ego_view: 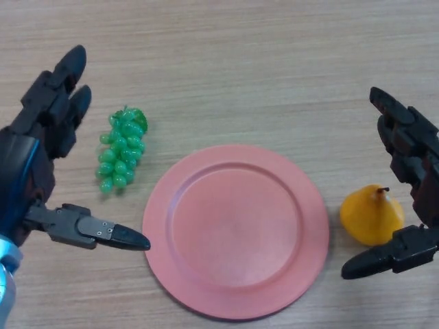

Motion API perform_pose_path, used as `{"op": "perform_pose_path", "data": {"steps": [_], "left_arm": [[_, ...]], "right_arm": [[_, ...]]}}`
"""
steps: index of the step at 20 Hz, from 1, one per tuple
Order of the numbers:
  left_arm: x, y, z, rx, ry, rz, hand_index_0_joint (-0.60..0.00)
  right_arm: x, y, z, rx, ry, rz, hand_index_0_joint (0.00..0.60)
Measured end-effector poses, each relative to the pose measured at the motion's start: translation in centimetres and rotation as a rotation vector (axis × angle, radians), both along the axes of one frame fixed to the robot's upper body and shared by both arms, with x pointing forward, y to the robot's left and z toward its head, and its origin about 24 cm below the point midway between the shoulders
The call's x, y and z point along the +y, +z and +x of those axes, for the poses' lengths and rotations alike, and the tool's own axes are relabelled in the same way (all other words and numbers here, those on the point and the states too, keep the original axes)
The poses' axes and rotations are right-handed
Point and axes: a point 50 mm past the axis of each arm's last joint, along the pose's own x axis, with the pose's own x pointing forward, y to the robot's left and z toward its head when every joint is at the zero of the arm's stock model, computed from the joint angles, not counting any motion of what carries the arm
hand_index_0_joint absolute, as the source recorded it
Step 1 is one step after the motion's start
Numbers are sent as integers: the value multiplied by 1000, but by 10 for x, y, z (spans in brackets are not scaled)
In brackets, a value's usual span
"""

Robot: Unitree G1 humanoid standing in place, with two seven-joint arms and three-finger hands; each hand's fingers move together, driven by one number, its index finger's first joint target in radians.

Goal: Pick up the yellow pear and place it on the plate

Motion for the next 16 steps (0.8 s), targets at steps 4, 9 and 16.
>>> {"op": "perform_pose_path", "data": {"steps": [4,9,16], "left_arm": [[-2,-10,-3,32,-19,15,0],[-3,-9,-4,16,-22,18,0],[-10,-3,-4,-15,-19,78,0]], "right_arm": [[-19,-21,11,-13,-40,-81,0],[-35,-62,22,98,-66,-82,0],[-49,-87,39,178,-142,77,0]]}}
